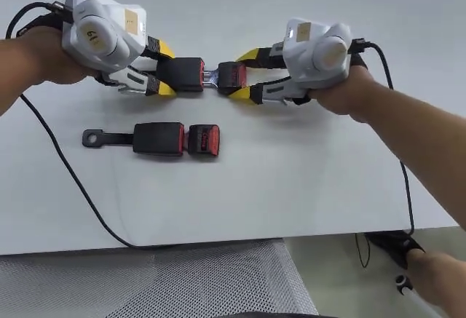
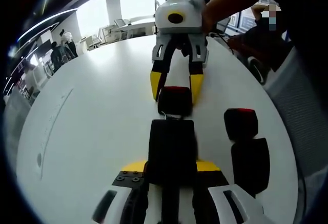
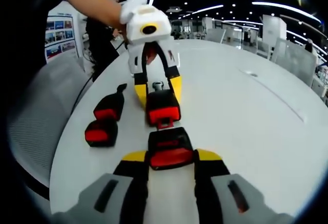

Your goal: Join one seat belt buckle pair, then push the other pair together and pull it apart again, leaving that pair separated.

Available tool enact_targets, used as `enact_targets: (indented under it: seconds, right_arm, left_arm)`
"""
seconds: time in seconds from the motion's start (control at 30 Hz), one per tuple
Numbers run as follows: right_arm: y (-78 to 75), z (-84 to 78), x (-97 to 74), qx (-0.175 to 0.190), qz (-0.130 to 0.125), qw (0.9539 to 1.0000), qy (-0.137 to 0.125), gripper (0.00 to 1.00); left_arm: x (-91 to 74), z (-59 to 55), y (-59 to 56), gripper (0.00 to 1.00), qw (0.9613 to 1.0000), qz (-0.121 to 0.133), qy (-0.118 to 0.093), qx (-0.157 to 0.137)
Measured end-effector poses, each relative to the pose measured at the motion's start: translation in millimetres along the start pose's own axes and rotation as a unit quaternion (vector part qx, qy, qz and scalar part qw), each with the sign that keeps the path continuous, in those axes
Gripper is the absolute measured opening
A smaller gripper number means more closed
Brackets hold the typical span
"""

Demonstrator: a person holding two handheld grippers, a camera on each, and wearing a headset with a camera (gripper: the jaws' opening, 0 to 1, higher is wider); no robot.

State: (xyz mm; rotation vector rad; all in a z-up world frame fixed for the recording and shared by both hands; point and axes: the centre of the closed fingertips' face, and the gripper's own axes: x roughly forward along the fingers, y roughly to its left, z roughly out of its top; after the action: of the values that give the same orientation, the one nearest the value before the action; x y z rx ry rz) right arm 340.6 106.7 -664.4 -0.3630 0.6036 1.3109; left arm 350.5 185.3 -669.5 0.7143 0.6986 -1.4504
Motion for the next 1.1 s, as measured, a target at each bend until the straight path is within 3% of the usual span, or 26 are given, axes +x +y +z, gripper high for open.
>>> enact_targets:
  seconds: [0.37, 0.67, 1.1]
  right_arm:
    - [2.7, 3.9, 7.8, 0.012, -0.007, 0.9998, 0.011, 0.33]
    - [6.8, 10.1, 17.1, 0.05, -0.039, 0.9979, 0.013, 0.33]
    - [7.0, 10.8, 18.3, 0.047, -0.047, 0.9972, 0.032, 0.33]
  left_arm:
    - [0.6, 0.5, -1.4, 0.33, 0.9999, -0.005, 0.006, 0.015]
    - [0.4, 0.4, -2.2, 0.33, 0.9998, -0.008, 0.007, 0.019]
    - [0.4, 0.9, -1.5, 0.33, 0.9994, -0.013, 0.012, 0.028]
